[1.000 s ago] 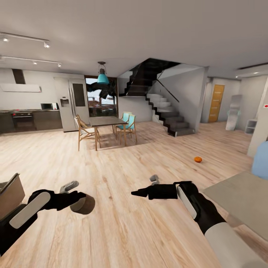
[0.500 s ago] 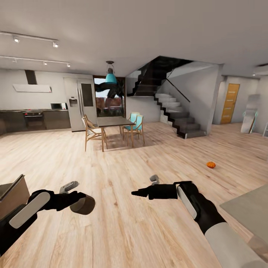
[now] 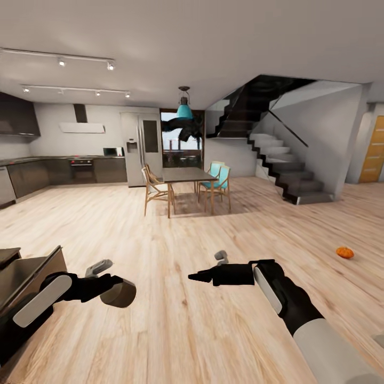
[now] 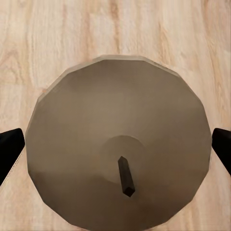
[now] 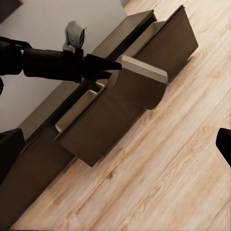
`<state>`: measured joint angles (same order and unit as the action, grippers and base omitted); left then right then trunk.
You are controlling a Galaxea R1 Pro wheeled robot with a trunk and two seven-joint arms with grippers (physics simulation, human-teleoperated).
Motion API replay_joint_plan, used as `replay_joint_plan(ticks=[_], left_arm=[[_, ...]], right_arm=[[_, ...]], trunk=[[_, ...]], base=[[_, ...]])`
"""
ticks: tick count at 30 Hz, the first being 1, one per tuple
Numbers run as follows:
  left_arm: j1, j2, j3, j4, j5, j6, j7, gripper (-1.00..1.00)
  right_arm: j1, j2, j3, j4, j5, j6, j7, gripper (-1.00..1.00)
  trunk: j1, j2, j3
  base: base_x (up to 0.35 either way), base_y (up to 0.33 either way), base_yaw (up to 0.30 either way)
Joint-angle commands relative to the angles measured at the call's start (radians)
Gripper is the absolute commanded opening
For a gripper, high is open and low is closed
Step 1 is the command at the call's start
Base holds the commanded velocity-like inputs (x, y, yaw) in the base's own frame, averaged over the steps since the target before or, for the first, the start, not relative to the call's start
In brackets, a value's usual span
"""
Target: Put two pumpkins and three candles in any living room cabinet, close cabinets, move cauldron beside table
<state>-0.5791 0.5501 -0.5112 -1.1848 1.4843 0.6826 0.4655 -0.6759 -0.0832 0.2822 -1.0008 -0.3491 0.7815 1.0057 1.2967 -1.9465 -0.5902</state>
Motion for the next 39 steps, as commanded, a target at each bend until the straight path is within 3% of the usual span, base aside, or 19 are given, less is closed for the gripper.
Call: replay_joint_plan(ticks=[1, 7, 39], left_arm=[[-0.002, 0.001, -0.003, -0.001, 0.011, -0.003, 0.009, -1.0], [-0.002, 0.001, -0.003, -0.001, 0.011, -0.003, 0.009, -1.0], [-0.002, 0.001, -0.004, -0.001, 0.011, -0.003, 0.009, -1.0]], right_arm=[[-0.001, -0.001, 0.002, -0.001, -0.005, 0.005, -0.002, 1.0], [-0.001, -0.002, 0.002, -0.001, -0.007, 0.005, -0.001, 1.0], [-0.001, -0.001, 0.002, -0.001, -0.007, 0.005, -0.001, 1.0]], trunk=[[0.0, -0.001, -0.001], [0.0, -0.001, -0.001], [0.0, -0.001, -0.001]], base=[[0.319, -0.065, 0.29], [0.319, -0.074, 0.241], [0.319, -0.078, 0.049]])
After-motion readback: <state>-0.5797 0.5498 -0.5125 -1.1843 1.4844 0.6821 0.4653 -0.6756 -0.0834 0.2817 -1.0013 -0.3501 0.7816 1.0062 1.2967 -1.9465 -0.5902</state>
